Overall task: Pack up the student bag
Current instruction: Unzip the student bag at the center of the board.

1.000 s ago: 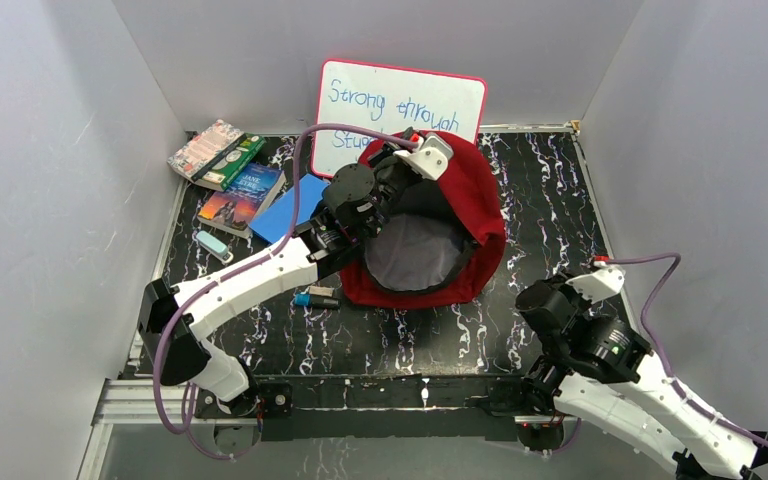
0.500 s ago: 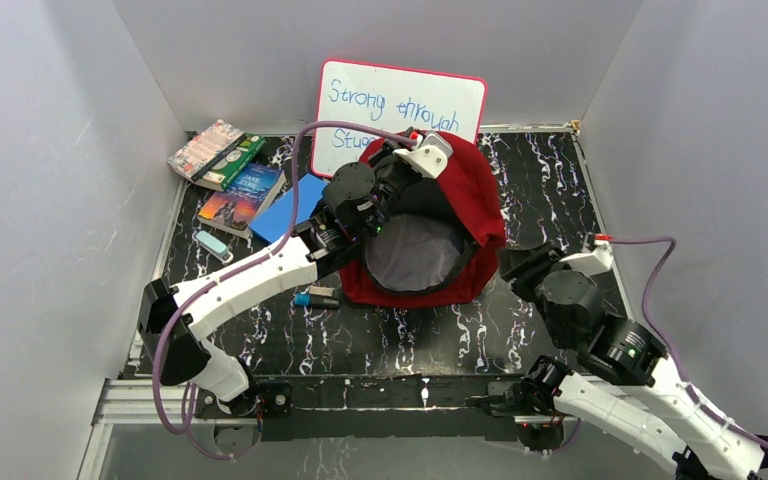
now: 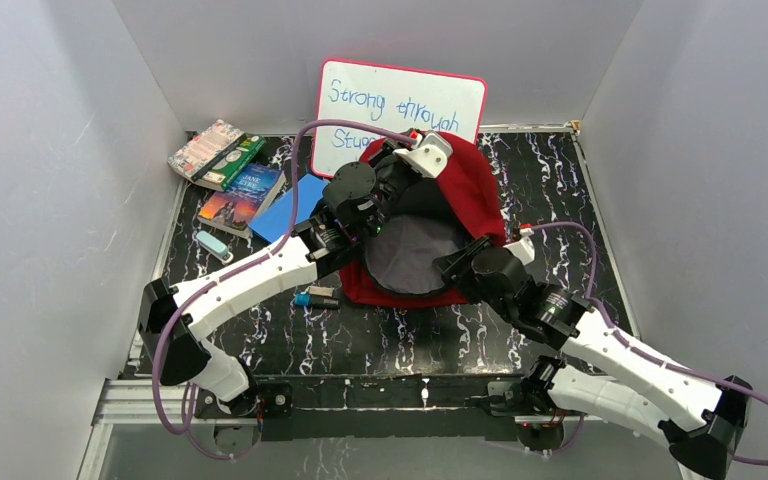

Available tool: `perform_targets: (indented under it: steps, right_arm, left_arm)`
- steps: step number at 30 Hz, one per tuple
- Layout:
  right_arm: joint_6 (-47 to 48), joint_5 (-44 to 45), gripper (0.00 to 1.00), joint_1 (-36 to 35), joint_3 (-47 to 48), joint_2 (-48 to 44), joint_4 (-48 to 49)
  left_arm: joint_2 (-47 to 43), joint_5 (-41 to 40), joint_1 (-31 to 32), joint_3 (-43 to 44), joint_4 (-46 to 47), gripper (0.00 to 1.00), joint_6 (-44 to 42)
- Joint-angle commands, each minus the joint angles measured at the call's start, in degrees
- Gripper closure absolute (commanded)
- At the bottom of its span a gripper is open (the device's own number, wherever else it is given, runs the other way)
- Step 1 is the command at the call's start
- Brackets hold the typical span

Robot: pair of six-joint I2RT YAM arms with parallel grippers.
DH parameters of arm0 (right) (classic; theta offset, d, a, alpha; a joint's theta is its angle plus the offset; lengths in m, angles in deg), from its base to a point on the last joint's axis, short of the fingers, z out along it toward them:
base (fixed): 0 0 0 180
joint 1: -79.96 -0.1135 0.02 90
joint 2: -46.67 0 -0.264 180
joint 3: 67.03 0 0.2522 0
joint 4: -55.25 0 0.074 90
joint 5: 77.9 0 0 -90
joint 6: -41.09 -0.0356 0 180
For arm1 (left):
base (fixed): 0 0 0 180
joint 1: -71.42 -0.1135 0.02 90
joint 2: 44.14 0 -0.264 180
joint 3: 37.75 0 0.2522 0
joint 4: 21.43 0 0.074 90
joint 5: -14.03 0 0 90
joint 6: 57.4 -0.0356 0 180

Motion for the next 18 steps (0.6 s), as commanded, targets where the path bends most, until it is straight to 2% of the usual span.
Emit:
perform_targets:
  steps: [1,7,9,12,18]
  right_arm:
    - [-0.8,2.2,0.53,0.2,2.1,-1.0,1.3]
    - [3.9,9.9,0.88,0.2,6.3,-7.4,-6.1]
    - [5.9,12.5,0.95,0.2,8.3,-9.5,-8.8]
    - [11.8,15.2,1.0,0.2,11.9,-11.8,-10.9]
    - [28.2,18.8,1.0,0.2,18.7,-14.4,-14.9]
  left_arm:
    - [-2.8,-0.1,-0.1,3.6,2.9,1.0,0.6]
    - [1.4,-5.7,-0.1,8.5,2.1,1.0,-2.5]
    - [3.4,-7.6,-0.4,11.2,1.8,1.0,-3.2]
    - [5.9,-9.9,-1.0,16.1,-0.1,1.0,-2.6]
    - [10.3,-13.8,-4.1,25.9,-8.6,1.0,3.3]
